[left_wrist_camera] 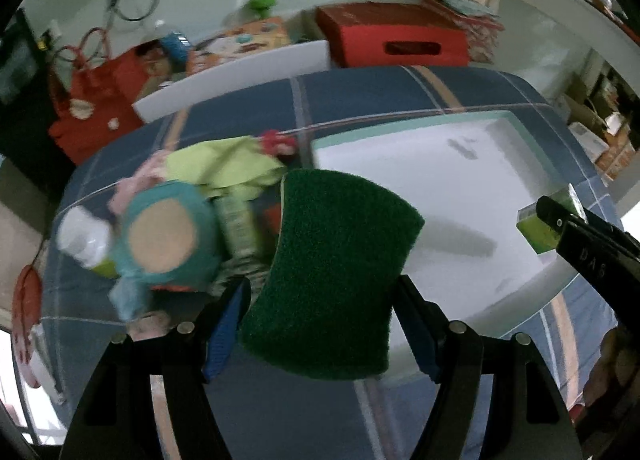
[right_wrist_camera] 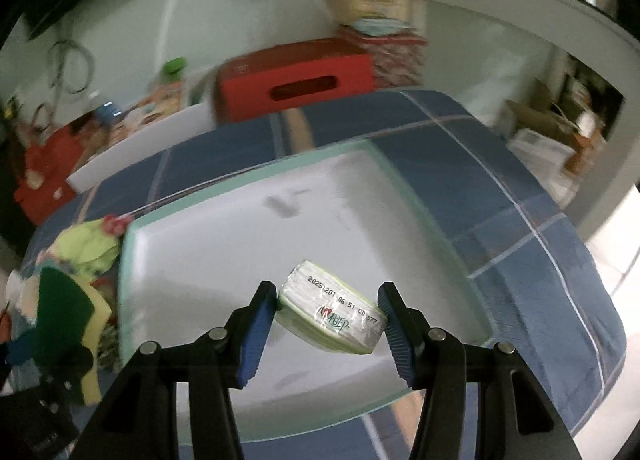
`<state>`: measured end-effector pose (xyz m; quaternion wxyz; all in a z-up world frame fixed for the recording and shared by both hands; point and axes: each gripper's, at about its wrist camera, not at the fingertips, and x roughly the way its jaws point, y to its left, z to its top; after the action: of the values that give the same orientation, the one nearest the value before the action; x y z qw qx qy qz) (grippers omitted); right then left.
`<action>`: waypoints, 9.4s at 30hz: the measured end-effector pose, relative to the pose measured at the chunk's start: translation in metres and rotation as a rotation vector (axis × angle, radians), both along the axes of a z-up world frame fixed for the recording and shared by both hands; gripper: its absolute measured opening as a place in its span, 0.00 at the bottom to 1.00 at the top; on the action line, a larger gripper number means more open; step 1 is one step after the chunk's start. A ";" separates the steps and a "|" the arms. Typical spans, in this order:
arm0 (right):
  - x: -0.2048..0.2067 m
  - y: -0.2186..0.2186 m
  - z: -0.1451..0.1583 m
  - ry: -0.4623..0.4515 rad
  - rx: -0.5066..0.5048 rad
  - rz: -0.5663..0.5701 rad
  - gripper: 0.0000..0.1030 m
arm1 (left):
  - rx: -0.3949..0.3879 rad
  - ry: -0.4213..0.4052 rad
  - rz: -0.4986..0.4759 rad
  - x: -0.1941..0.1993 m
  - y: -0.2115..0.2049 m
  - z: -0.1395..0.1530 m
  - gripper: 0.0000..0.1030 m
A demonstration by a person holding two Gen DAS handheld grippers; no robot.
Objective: Organize soft objects
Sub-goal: 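Place the tissue pack in the tray with the right tool while the left carries the sponge, then lower the green sponge into the tray and open the left tool, then grasp the pink floral scrunchie with the left tool while the right grasps the leopard scrunchie, then lift and carry both scrunchies over the white tray with both tools, then open both tools to drop the scrunchies into the tray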
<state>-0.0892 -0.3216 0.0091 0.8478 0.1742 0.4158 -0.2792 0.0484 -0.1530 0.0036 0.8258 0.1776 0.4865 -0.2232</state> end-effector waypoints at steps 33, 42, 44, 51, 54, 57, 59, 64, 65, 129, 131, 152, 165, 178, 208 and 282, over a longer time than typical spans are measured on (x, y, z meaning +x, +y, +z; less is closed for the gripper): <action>0.004 -0.019 -0.012 0.034 0.045 -0.018 1.00 | -0.146 0.089 0.095 0.029 -0.013 -0.012 0.91; 0.005 -0.011 -0.007 0.002 0.036 0.008 1.00 | -0.200 0.040 0.209 0.032 0.039 0.001 0.96; 0.007 -0.009 -0.006 -0.006 0.040 0.019 1.00 | -0.216 0.024 0.234 0.031 0.052 0.003 1.00; 0.012 0.005 -0.001 -0.040 0.037 0.079 1.00 | -0.238 -0.037 0.336 0.030 0.099 0.007 1.00; 0.015 0.012 0.000 -0.043 0.024 0.098 1.00 | -0.242 -0.070 0.369 0.030 0.118 0.008 1.00; 0.018 0.019 0.002 -0.062 0.036 0.122 1.00 | -0.256 -0.093 0.410 0.031 0.138 0.009 1.00; 0.021 0.024 0.003 -0.070 0.038 0.139 1.00 | -0.260 -0.108 0.440 0.031 0.152 0.007 1.00; 0.032 0.045 0.003 -0.069 0.055 0.200 1.00 | -0.253 -0.121 0.492 0.032 0.180 0.002 1.00; 0.034 0.050 0.003 -0.070 0.056 0.216 1.00 | -0.249 -0.115 0.504 0.034 0.184 0.000 1.00; 0.103 0.214 -0.058 0.081 0.009 0.672 0.61 | -0.065 0.241 0.597 0.059 0.194 -0.103 1.00; 0.101 0.210 -0.057 0.078 0.013 0.666 0.56 | -0.091 0.241 0.594 0.057 0.194 -0.103 0.99; 0.088 0.199 -0.041 0.015 0.061 0.664 0.32 | -0.207 0.234 0.523 0.051 0.194 -0.076 0.31; 0.071 0.195 -0.019 -0.052 0.067 0.656 0.32 | -0.260 0.197 0.518 0.039 0.205 -0.043 0.29; 0.065 0.189 -0.011 -0.081 0.069 0.638 0.32 | -0.317 0.142 0.501 0.017 0.216 -0.022 0.29; 0.061 0.151 0.010 -0.149 0.048 0.515 0.32 | -0.401 0.031 0.543 -0.009 0.246 0.027 0.29; 0.047 -0.053 0.001 0.024 0.056 -0.044 1.00 | -0.202 0.037 0.065 0.041 -0.042 0.009 0.92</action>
<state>-0.0424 -0.3747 0.0099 0.8313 0.2037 0.4296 -0.2878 0.0896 -0.1947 0.0125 0.8372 0.0733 0.4822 -0.2475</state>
